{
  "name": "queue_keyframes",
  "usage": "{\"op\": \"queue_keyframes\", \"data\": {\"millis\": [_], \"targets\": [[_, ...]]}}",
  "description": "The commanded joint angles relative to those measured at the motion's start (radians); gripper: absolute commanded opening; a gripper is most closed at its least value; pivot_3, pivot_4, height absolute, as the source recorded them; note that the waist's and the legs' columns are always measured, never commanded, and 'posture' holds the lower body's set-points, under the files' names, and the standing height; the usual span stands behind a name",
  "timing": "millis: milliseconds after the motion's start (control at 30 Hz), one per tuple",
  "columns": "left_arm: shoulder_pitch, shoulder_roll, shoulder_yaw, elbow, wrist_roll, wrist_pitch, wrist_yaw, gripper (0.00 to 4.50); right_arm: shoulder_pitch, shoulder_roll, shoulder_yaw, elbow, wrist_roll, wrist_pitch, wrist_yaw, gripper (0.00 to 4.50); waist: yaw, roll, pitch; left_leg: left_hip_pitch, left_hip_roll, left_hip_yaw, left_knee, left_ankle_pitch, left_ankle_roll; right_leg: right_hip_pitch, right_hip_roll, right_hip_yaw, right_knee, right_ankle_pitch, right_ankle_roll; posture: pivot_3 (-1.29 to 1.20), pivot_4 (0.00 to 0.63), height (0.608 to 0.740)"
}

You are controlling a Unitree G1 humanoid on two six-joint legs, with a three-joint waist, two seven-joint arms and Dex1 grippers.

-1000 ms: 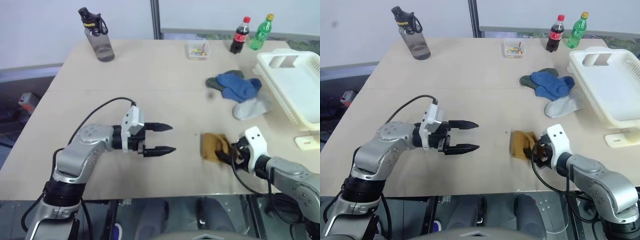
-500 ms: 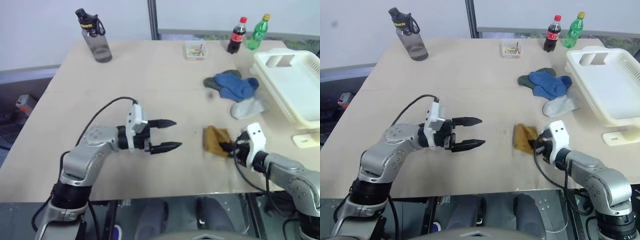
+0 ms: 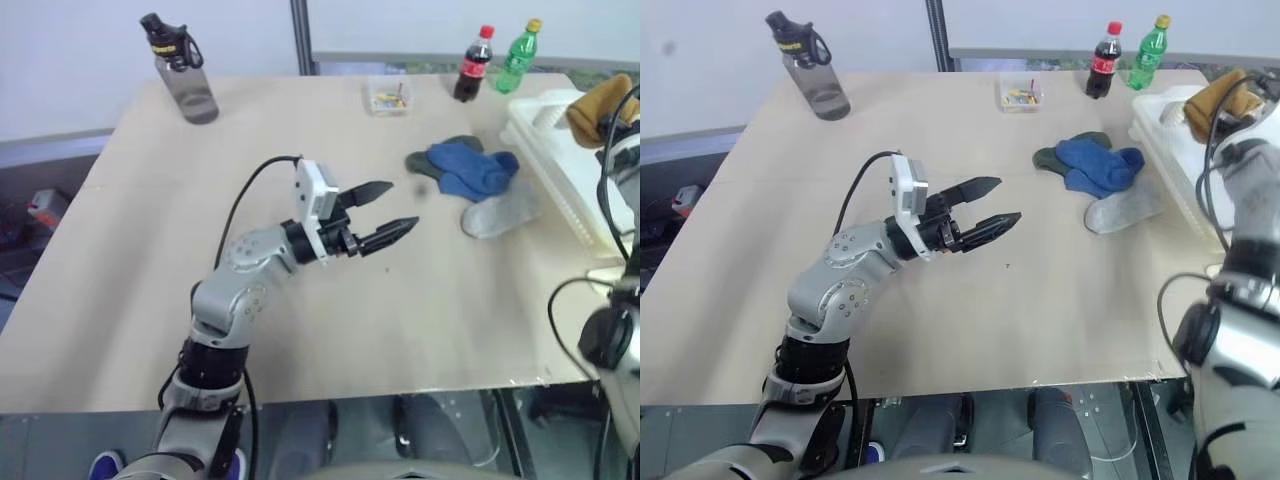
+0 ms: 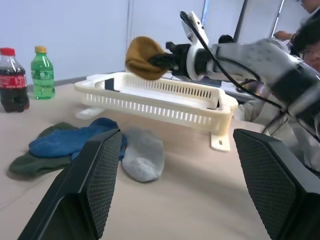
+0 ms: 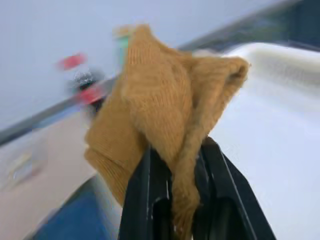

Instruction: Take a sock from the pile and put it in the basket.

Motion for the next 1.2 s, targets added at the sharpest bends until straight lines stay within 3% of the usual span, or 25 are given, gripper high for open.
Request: {"op": "queue_keyframes", "data": {"millis": [33,200,300,367,500,700,867,1000,1200], "targets": [[0.004,-0.001,0.006,-0.048,-0.004,-0.022,0.018,3.82,-0.083,-0.050,-0.027,0.267,-0.021,-0.151,0.027,0.02,0.000,0.000,0.000,0.000,0.000,0.000,-0.001,0.000,0.000,0.000,0.000,0.000,-0.001,0.000,0.000,0.00,0.150,0.740],[0.027,0.020,0.002,-0.061,-0.011,-0.031,-0.001,3.82,-0.080,-0.089,-0.024,0.402,-0.050,-0.178,0.027,1.93,-0.001,0.002,0.001,-0.002,0.000,0.002,-0.003,0.001,-0.002,0.000,-0.001,0.001,-0.006,0.000,0.000,0.00,0.150,0.740],[0.035,0.038,0.001,-0.050,-0.010,-0.042,-0.026,3.82,-0.089,-0.104,-0.017,0.403,-0.063,-0.170,0.034,3.49,0.000,0.002,0.001,-0.002,0.000,0.002,-0.003,0.001,-0.002,0.000,-0.002,0.001,-0.008,0.000,0.001,0.00,0.150,0.740],[0.036,0.040,0.003,-0.036,-0.010,-0.051,-0.034,3.82,-0.096,-0.115,-0.010,0.390,-0.071,-0.169,0.026,4.30,0.000,0.002,0.001,-0.002,0.000,0.002,-0.003,0.001,-0.002,0.001,-0.002,0.001,-0.009,0.001,0.002,0.00,0.150,0.740],[0.037,0.035,0.003,-0.001,0.006,-0.080,-0.040,3.82,-0.060,-0.111,0.012,0.204,-0.064,-0.128,0.062,4.42,0.000,0.004,0.002,-0.002,0.000,0.002,-0.003,0.001,-0.002,0.001,-0.002,0.001,-0.009,0.001,0.002,0.00,0.150,0.740],[0.048,0.046,0.029,0.064,0.016,-0.113,-0.041,3.82,0.422,0.028,0.006,-0.874,0.150,0.137,0.084,4.42,0.007,0.007,0.001,-0.005,0.004,-0.007,-0.003,0.001,-0.002,0.000,-0.001,-0.003,-0.008,0.001,0.002,0.00,0.150,0.740],[0.069,0.104,0.080,0.099,0.003,-0.061,-0.039,3.82,0.832,-0.021,0.111,-1.403,0.156,0.268,0.177,4.42,0.010,0.008,0.000,-0.003,0.002,-0.007,-0.001,-0.002,0.002,0.000,-0.003,-0.002,-0.004,0.001,0.002,0.00,0.150,0.740],[0.108,0.183,0.132,0.100,0.054,-0.078,-0.019,3.82,1.089,0.014,0.167,-1.601,0.146,0.259,0.234,4.42,0.008,0.007,0.000,0.002,0.001,-0.009,0.002,-0.002,0.003,0.004,-0.002,-0.002,0.000,0.001,0.002,0.00,0.150,0.740],[0.255,0.347,0.260,0.036,-0.010,-0.048,-0.097,3.82,1.384,0.010,0.236,-1.702,0.076,0.190,0.354,4.42,0.000,0.007,0.000,0.007,0.004,-0.006,0.003,-0.001,0.003,0.005,0.001,0.002,0.004,0.000,0.002,0.00,0.150,0.740]]}}
